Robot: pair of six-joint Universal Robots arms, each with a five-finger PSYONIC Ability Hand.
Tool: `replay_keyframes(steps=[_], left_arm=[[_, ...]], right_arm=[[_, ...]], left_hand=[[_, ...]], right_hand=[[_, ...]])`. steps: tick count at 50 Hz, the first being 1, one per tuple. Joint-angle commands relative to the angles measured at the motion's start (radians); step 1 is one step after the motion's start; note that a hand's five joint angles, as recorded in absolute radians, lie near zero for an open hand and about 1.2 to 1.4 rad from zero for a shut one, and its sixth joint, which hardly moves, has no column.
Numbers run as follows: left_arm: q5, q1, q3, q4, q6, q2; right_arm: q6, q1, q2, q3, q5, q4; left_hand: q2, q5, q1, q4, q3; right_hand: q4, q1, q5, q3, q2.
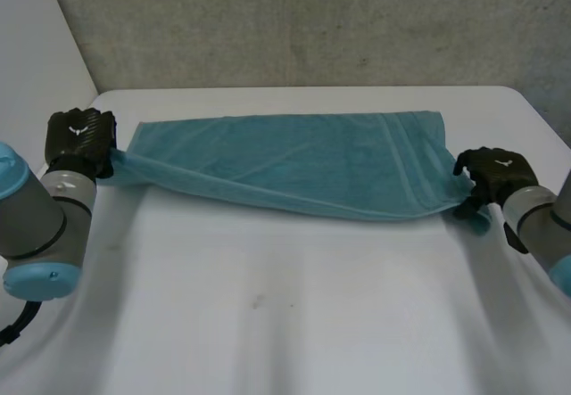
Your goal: Fold the laundry
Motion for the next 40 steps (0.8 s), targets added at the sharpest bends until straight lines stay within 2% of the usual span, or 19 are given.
replay_keyframes(steps=[1,11,13,14,15,16,17,24,26,27,29,30,31,32,34,35,37,38,40], left_arm=[[-0.001,0.004,-0.001,-0.001,-0.009,0.008],[-0.001,0.004,-0.001,-0.003,-0.009,0.006],[-0.002,0.004,-0.001,-0.003,-0.009,0.006],[-0.002,0.004,-0.001,-0.003,-0.009,0.006],[-0.002,0.004,-0.001,-0.003,-0.009,0.006],[-0.002,0.004,-0.001,-0.003,-0.009,0.006],[-0.004,0.004,-0.001,-0.006,-0.009,0.006],[-0.002,-0.001,-0.032,-0.052,0.003,0.023],[-0.002,0.001,-0.064,-0.132,0.008,0.089],[-0.002,0.001,-0.064,-0.133,0.008,0.089],[-0.001,0.008,-0.098,-0.255,0.010,0.159],[-0.001,0.008,-0.098,-0.256,0.010,0.160],[0.001,0.019,-0.116,-0.327,0.014,0.196],[0.001,0.019,-0.116,-0.328,0.014,0.196],[0.007,0.065,-0.152,-0.476,0.042,0.291],[0.007,0.065,-0.152,-0.477,0.042,0.291],[0.051,0.112,-0.193,-0.606,0.106,0.382],[0.051,0.113,-0.193,-0.607,0.106,0.382],[0.091,0.131,-0.218,-0.661,0.145,0.419]], right_arm=[[0.143,-0.045,-0.014,0.047,-0.003,0.002],[0.144,-0.089,0.007,0.047,-0.064,0.045],[0.147,-0.094,0.036,0.033,-0.072,0.048],[0.147,-0.094,0.036,0.033,-0.072,0.048],[0.146,-0.095,0.045,0.024,-0.072,0.050],[0.146,-0.096,0.045,0.024,-0.072,0.050],[0.146,-0.102,0.047,0.016,-0.069,0.048],[0.100,-0.135,0.009,-0.001,-0.073,0.061],[0.007,-0.137,-0.100,0.016,-0.093,0.117],[0.006,-0.137,-0.100,0.016,-0.093,0.117],[-0.157,-0.158,-0.189,0.041,-0.133,0.238],[-0.158,-0.158,-0.189,0.041,-0.133,0.238],[-0.269,-0.187,-0.224,0.054,-0.153,0.311],[-0.270,-0.188,-0.224,0.055,-0.153,0.312],[-0.507,-0.252,-0.299,0.093,-0.162,0.471],[-0.508,-0.252,-0.300,0.093,-0.162,0.472],[-0.735,-0.310,-0.361,0.123,-0.156,0.632],[-0.736,-0.310,-0.361,0.124,-0.156,0.633],[-0.907,-0.351,-0.417,0.137,-0.153,0.764]], left_hand=[[0.177,0.180,0.187,0.179,0.179],[0.177,0.180,0.187,0.179,0.179],[0.177,0.180,0.187,0.179,0.179],[0.177,0.180,0.187,0.179,0.179],[0.177,0.180,0.187,0.179,0.179],[0.177,0.180,0.187,0.179,0.179],[0.177,0.180,0.187,0.179,0.179],[0.177,0.180,0.187,0.179,0.179],[0.177,0.180,0.187,0.179,0.179],[0.177,0.180,0.187,0.179,0.179],[0.177,0.180,0.187,0.179,0.179],[0.177,0.180,0.187,0.179,0.179],[0.177,0.180,0.187,0.179,0.179],[0.177,0.180,0.187,0.179,0.179],[0.177,0.180,0.187,0.179,0.179],[0.177,0.180,0.187,0.179,0.179],[0.177,0.180,0.187,0.179,0.179],[0.177,0.180,0.187,0.179,0.179],[0.177,0.180,0.187,0.179,0.179]], right_hand=[[0.039,0.096,0.039,0.038,0.035],[0.115,0.173,0.115,0.114,0.111],[0.284,0.342,0.285,0.283,0.280],[0.285,0.343,0.286,0.284,0.281],[0.602,0.660,0.603,0.601,0.598],[0.605,0.663,0.606,0.604,0.601],[0.863,0.921,0.863,0.862,0.859],[0.865,0.923,0.866,0.865,0.861],[0.865,0.923,0.866,0.865,0.861],[0.865,0.923,0.866,0.865,0.861],[0.865,0.923,0.866,0.865,0.861],[0.865,0.923,0.866,0.865,0.861],[0.865,0.923,0.866,0.865,0.861],[0.865,0.923,0.866,0.865,0.861],[0.865,0.923,0.866,0.865,0.861],[0.865,0.923,0.866,0.865,0.861],[0.865,0.923,0.866,0.865,0.861],[0.865,0.923,0.866,0.865,0.861],[0.865,0.923,0.866,0.865,0.861]])
